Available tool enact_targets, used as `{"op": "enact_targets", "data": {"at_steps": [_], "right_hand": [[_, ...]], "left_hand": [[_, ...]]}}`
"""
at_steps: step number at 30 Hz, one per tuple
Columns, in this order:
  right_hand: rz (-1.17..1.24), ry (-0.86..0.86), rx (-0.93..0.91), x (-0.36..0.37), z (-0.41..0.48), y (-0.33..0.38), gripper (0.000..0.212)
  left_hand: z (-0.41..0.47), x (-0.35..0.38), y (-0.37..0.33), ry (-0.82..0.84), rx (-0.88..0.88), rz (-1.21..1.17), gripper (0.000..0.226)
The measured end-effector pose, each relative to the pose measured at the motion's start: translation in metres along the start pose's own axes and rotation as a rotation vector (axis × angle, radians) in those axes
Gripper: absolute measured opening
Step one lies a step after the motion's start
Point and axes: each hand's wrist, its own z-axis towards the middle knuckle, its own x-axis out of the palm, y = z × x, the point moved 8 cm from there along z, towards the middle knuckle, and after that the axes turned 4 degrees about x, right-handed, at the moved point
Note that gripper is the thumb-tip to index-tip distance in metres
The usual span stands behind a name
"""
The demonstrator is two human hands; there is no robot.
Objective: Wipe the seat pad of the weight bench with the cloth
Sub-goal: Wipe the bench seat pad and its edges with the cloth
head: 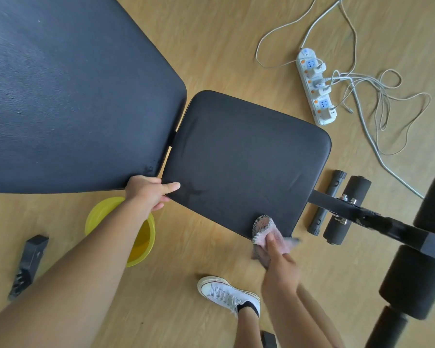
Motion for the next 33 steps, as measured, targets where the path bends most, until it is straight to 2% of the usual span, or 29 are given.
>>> {"op": "enact_targets", "data": {"at_steps": [3, 6, 10, 12, 16, 18, 20, 23, 25, 27, 29, 30, 32, 33], "right_hand": [[0.24, 0.196, 0.178, 0.069, -0.029, -0.028, 0.047], [0.46, 0.268, 0.345, 0.143, -0.058, -0.033, 0.049], [0.564, 0.423, 0.378, 0.203, -0.085, -0.03, 0.043], [0.512, 0.398, 0.345, 0.197, -0.079, -0.029, 0.046], [0.442, 0.156, 0.31, 0.142, -0.049, -0.035, 0.044], [0.468, 0.098, 0.336, 0.138, -0.048, -0.041, 0.045], [0.371, 0.123, 0.324, 0.156, -0.06, -0.037, 0.048], [0.247, 0.281, 0.255, 0.215, -0.089, -0.022, 0.033], [0.334, 0.413, 0.279, 0.258, -0.103, -0.017, 0.026], [0.457, 0.424, 0.326, 0.272, -0.107, -0.013, 0.027], [0.372, 0.333, 0.282, 0.247, -0.097, -0.018, 0.026], [0.289, 0.266, 0.277, 0.221, -0.09, -0.021, 0.032], [0.232, 0.109, 0.239, 0.155, -0.072, -0.018, 0.038], [0.209, 0.111, 0.215, 0.128, -0.064, -0.012, 0.028]], "left_hand": [[-0.001, 0.001, -0.002, 0.012, 0.011, 0.026, 0.07], [0.002, 0.001, -0.003, 0.017, 0.043, 0.045, 0.074], [0.007, 0.001, -0.003, 0.007, 0.104, 0.042, 0.078], [0.008, 0.001, -0.004, 0.014, 0.127, 0.054, 0.079], [0.004, 0.003, 0.003, 0.069, 0.119, 0.075, 0.079], [0.003, 0.003, 0.005, 0.123, 0.13, 0.1, 0.058], [0.005, 0.003, 0.002, 0.192, 0.127, 0.144, 0.018], [0.013, -0.003, 0.0, 0.186, 0.035, 0.049, 0.049], [0.02, -0.006, -0.001, 0.147, 0.016, -0.024, 0.067], [0.02, -0.009, -0.001, 0.138, 0.028, -0.025, 0.073], [0.022, -0.006, 0.004, 0.17, 0.036, -0.003, 0.075], [0.02, -0.004, 0.005, 0.19, 0.05, 0.014, 0.072], [0.015, -0.004, 0.005, 0.175, 0.088, 0.047, 0.052], [0.015, -0.003, 0.006, 0.165, 0.116, 0.086, 0.045]]}}
